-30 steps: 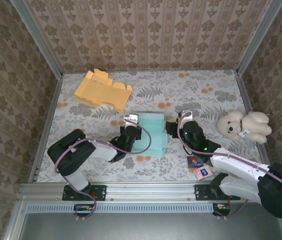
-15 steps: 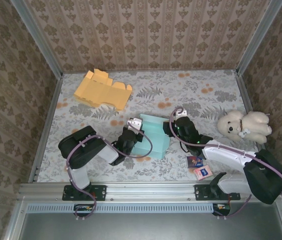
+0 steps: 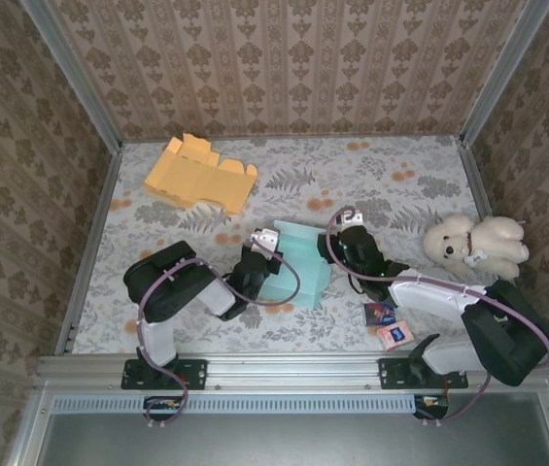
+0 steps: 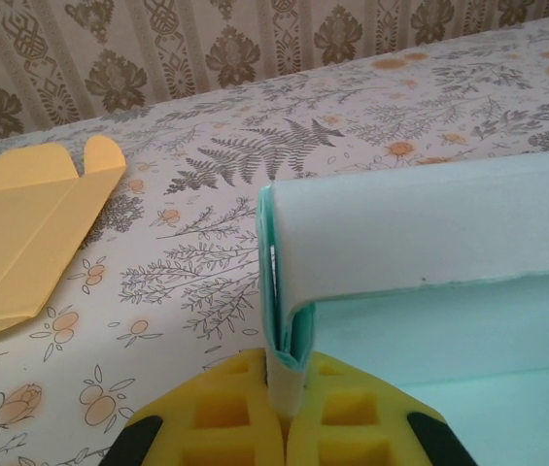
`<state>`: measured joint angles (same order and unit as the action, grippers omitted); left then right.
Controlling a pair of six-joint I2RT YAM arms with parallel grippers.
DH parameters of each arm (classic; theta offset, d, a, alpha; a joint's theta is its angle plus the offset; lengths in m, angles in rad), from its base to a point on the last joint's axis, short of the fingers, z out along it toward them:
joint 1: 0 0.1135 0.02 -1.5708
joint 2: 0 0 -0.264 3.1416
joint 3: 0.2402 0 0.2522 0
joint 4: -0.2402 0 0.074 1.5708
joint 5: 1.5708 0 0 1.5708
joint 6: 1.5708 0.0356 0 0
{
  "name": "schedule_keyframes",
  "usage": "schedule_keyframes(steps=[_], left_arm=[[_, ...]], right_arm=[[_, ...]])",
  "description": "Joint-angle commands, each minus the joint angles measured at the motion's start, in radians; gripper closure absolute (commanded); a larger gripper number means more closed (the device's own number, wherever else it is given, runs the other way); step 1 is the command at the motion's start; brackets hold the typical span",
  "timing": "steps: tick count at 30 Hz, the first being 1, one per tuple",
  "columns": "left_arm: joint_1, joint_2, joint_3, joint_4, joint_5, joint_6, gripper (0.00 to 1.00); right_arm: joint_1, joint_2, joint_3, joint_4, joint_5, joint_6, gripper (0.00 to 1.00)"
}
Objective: Fold the paper box
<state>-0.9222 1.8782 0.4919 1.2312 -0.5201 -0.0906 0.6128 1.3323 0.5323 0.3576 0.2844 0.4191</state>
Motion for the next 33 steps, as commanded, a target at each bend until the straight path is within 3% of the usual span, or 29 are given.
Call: schedule_keyframes(steps=[1, 4, 7, 21, 26, 33], left_arm=[[-0.007, 0.022, 0.026, -0.028, -0.044, 0.031, 1.00], [-0.008, 0.016, 0.035, -0.044, -0.053, 0.032, 0.99], [-0.007, 0.004, 0.039, -0.060, -0.057, 0.033, 0.88], [-0.027, -0.199, 0.025, -0.268, 0.025, 0.004, 0.61], [-0.048, -0.306, -0.029, -0.360, 0.113, 0.004, 0.61], [-0.023, -0.629, -0.081, -0.656, 0.184, -0.206, 0.70]], right_arm=[[-0.005, 0.035, -0.020, 0.007, 0.031, -0.013, 0.52], [-0.005, 0.044, -0.025, 0.018, 0.035, -0.011, 0.52], [-0.005, 0.047, -0.032, 0.029, 0.035, -0.006, 0.53], [-0.005, 0.051, -0.039, 0.057, 0.051, 0.022, 0.53], [-0.004, 0.051, -0.037, 0.050, 0.051, 0.017, 0.53], [-0.004, 0.034, -0.045, 0.046, 0.049, 0.001, 0.53]])
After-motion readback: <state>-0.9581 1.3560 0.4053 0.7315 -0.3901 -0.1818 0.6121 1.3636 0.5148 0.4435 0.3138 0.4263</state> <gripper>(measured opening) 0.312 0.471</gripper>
